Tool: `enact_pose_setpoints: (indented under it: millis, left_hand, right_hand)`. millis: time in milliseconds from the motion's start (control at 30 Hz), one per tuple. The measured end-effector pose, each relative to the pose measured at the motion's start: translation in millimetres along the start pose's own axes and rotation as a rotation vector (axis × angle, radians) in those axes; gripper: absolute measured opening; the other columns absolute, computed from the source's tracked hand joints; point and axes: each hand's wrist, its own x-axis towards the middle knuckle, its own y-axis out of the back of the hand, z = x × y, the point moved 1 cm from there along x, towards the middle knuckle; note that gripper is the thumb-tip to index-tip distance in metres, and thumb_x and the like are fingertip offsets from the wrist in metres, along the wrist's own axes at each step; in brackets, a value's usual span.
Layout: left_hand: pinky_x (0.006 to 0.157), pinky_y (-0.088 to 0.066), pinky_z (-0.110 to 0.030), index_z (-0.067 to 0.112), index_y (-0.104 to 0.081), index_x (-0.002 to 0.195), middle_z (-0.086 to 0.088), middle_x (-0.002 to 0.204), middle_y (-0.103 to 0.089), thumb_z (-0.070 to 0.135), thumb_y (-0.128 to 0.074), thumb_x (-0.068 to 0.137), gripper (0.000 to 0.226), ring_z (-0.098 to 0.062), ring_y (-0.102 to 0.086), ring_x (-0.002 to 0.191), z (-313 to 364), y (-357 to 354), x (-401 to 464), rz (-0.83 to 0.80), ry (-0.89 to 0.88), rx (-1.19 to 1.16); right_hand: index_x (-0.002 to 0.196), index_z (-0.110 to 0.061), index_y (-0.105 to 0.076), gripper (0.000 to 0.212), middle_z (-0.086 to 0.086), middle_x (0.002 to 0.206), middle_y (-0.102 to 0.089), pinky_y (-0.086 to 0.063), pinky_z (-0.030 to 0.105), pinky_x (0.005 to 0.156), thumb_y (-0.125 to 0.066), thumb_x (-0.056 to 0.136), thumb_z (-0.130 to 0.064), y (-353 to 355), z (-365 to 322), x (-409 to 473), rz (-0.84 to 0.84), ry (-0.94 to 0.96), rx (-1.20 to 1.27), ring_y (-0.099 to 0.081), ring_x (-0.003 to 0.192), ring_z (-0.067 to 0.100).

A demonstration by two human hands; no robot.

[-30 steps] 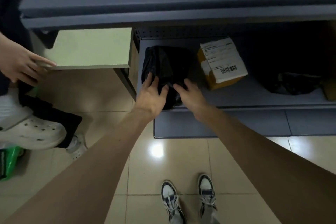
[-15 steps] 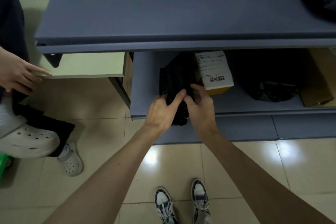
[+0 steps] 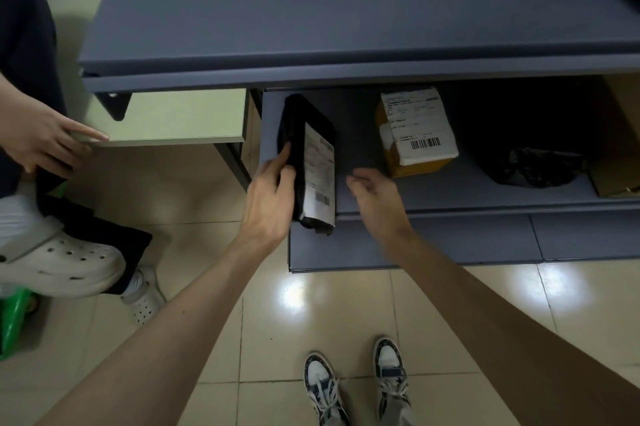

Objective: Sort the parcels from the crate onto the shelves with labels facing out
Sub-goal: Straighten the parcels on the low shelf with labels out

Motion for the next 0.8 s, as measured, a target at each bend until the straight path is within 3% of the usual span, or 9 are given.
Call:
enact_pose_setpoints:
  millis: [33, 100, 167, 200, 333, 433, 567, 667, 800]
  left_hand:
    - [0.102, -0.048, -0.034, 0.029, -0.043, 0.15, 0.0, 0.135, -0.054, 0.043, -0.038, 0.104, 0.049, -0.016, -0.055, 0.12, -3.0, 2.6, 0.9, 0.025, 0.022, 0.014]
    - [0.082, -0.054, -0.022, 0.023, -0.056, 0.138, 0.003, 0.118, -0.062, 0.05, -0.05, 0.1, 0.047, -0.015, -0.063, 0.106, -8.8, 3.5, 0.5, 0.037, 0.073, 0.004]
    - [0.064, -0.049, -0.007, 0.016, -0.064, 0.125, 0.004, 0.106, -0.068, 0.032, -0.057, 0.101, 0.029, -0.013, -0.066, 0.095, -19.0, -3.7, -3.0, -0.012, 0.147, -0.022]
    - [0.06, -0.047, -0.005, 0.014, -0.065, 0.121, 0.002, 0.107, -0.069, 0.024, -0.058, 0.101, 0.023, -0.011, -0.065, 0.092, -24.7, -8.9, -4.8, -0.032, 0.181, -0.045]
    - [0.062, -0.048, -0.004, 0.021, -0.064, 0.11, -0.003, 0.114, -0.067, 0.016, -0.057, 0.102, 0.011, -0.002, -0.065, 0.087, -39.0, -21.8, -11.8, -0.02, 0.241, -0.212]
    - [0.063, -0.047, -0.002, 0.023, -0.061, 0.112, -0.003, 0.116, -0.064, 0.017, -0.056, 0.102, 0.013, 0.003, -0.064, 0.085, -39.0, -23.8, -14.4, -0.023, 0.251, -0.278]
    - [0.074, -0.052, -0.008, 0.026, -0.063, 0.112, -0.008, 0.124, -0.058, 0.021, -0.054, 0.103, 0.013, -0.007, -0.063, 0.1, -43.6, -22.8, -13.3, -0.032, 0.208, -0.227]
    - [0.08, -0.053, -0.013, 0.022, -0.059, 0.123, 0.0, 0.117, -0.063, 0.014, -0.047, 0.106, 0.023, 0.004, -0.063, 0.101, -39.6, -22.3, -19.0, -0.058, 0.105, -0.265]
    - [0.098, -0.049, -0.017, 0.024, -0.047, 0.145, 0.012, 0.128, -0.064, 0.012, -0.042, 0.107, 0.04, 0.003, -0.058, 0.117, -29.2, -28.0, -22.6, -0.089, -0.043, -0.27]
  right_hand:
    - [0.128, -0.011, -0.058, 0.032, 0.0, 0.109, -0.062, -0.042, 0.018, 0.08, -0.056, 0.099, -0.024, -1.2, 0.7, 1.9, -0.008, -0.015, -0.004, -0.059, 0.106, 0.014]
    - [0.119, -0.007, -0.061, 0.026, 0.004, 0.106, -0.066, -0.051, 0.027, 0.077, -0.055, 0.099, -0.023, -5.0, 2.2, 6.7, -0.022, -0.05, -0.003, -0.063, 0.1, 0.019]
    - [0.11, -0.001, -0.062, 0.025, 0.014, 0.103, -0.069, -0.056, 0.039, 0.076, -0.054, 0.099, -0.023, -8.0, 6.1, 11.8, -0.046, -0.078, -0.037, -0.067, 0.092, 0.025]
    - [0.107, 0.001, -0.063, 0.026, 0.016, 0.101, -0.069, -0.056, 0.038, 0.075, -0.054, 0.099, -0.021, -7.8, 8.9, 13.2, -0.054, -0.079, -0.082, -0.067, 0.088, 0.025]
    - [0.106, 0.0, -0.066, 0.02, 0.01, 0.095, -0.068, -0.048, 0.012, 0.057, -0.054, 0.099, -0.015, -2.1, 20.5, 10.5, -0.07, -0.035, -0.2, -0.06, 0.074, 0.01]
    - [0.108, -0.001, -0.067, 0.021, 0.014, 0.101, -0.069, -0.054, 0.028, 0.072, -0.054, 0.099, -0.015, -1.6, 26.0, 9.0, -0.079, -0.014, -0.193, -0.065, 0.086, 0.02]
    - [0.1, -0.003, -0.066, 0.016, 0.02, 0.106, -0.063, -0.047, 0.012, 0.061, -0.055, 0.098, -0.015, -2.9, 29.9, 12.8, -0.09, 0.015, -0.246, -0.063, 0.087, 0.024]
    - [0.104, -0.007, -0.068, 0.014, 0.019, 0.112, -0.063, -0.056, 0.024, 0.076, -0.057, 0.095, -0.008, 0.4, 34.6, 11.1, -0.079, 0.037, -0.198, -0.065, 0.095, 0.023]
    - [0.115, -0.007, -0.065, 0.025, 0.011, 0.117, -0.066, -0.056, 0.017, 0.073, -0.055, 0.094, 0.002, 7.5, 31.7, 3.5, -0.004, 0.014, 0.019, -0.066, 0.101, 0.016]
